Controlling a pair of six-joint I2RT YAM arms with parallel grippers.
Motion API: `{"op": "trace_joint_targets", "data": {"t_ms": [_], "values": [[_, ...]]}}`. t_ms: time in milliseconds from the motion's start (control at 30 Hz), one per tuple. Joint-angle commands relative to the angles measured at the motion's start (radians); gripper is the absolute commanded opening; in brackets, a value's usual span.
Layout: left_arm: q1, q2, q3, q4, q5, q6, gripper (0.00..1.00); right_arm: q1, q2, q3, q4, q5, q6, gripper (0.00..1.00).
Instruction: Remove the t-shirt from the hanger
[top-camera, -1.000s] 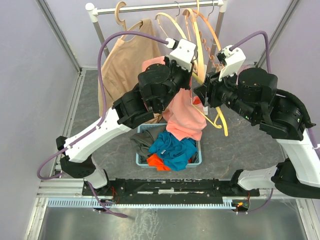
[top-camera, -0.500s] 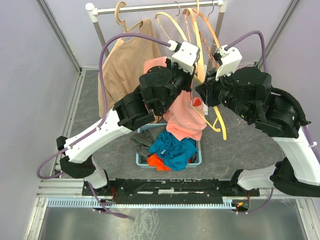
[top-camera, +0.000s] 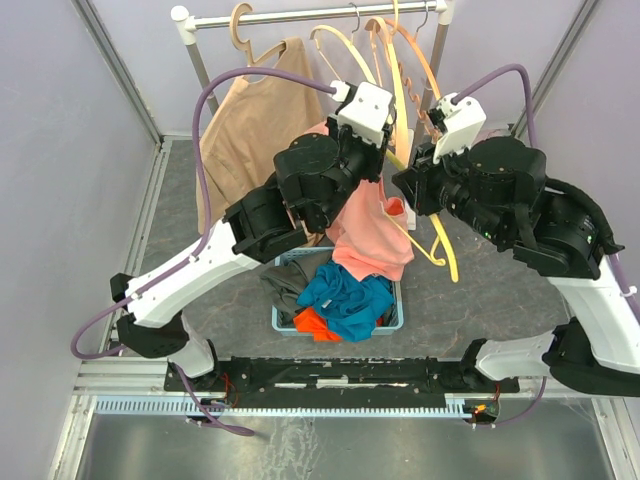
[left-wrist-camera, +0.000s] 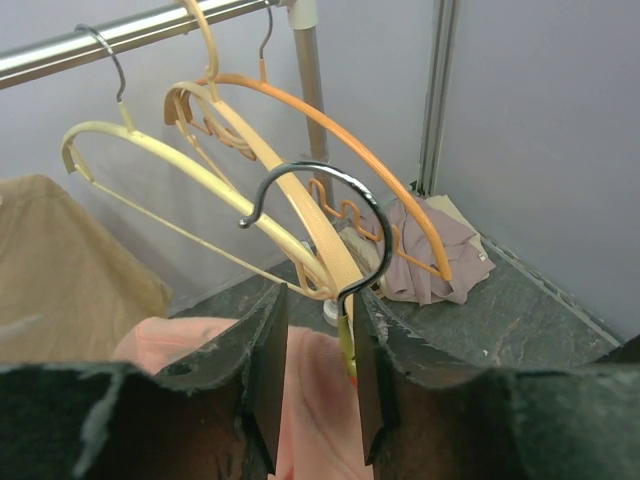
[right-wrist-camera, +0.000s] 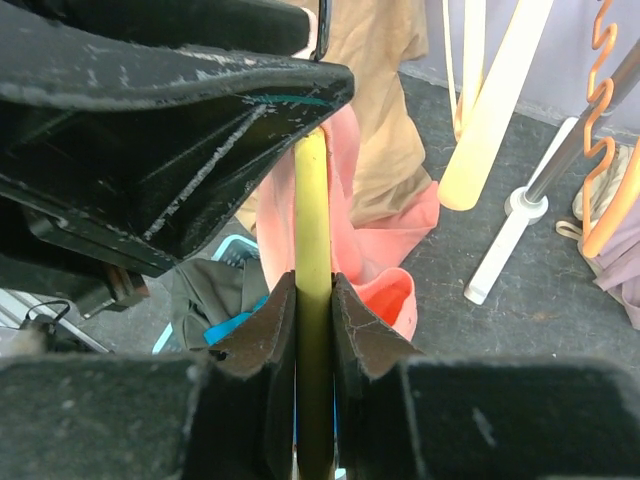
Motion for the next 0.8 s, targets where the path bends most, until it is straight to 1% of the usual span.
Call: {"op": "trace_joint_targets", "data": {"t_ms": [0,67,200,300,367,467,533,667,767], "values": [[-0.004,-0.069,-0.007,0.068,-0.054,0.036,0.42,0.001,-0.046,-0.006,0.079,0.011,-0.009,0.01],[-0.004,-0.09,-0.012,0.055,-0.063,0.031,0.44,0.001,-0.05,-0.009,0.087,0.011,-0.009,0.01],[-0.005,-0.153,-0.069,0.042,-0.063,-0.001,0.46,0.001,-0.057,-0.022,0.099,0.013,-0.009,0.01],[-0.004,-0.23,-0.15,0.054,0.011,-0.03,0.49,0.0,-0.066,-0.037,0.122,0.018,-0.006,0.01],[-0.004,-0.287,-0.225,0.092,0.052,-0.042,0.53,0.001,-0.074,-0.048,0.138,0.016,-0.005,0.01],[-0.004,-0.345,-0.305,0.14,0.057,-0.059,0.58,0.0,-0.08,-0.061,0.154,0.008,-0.007,0.01],[-0.004,-0.35,-0.311,0.124,0.07,-0.059,0.59,0.001,-0.087,-0.067,0.167,0.005,-0.008,0.01],[-0.004,-0.327,-0.288,0.046,0.169,-0.073,0.65,0.001,-0.102,-0.074,0.194,0.002,-0.011,0.01],[-0.004,-0.311,-0.304,0.025,0.218,-0.093,0.7,0.001,-0.108,-0.069,0.207,-0.01,-0.019,0.01]]}}
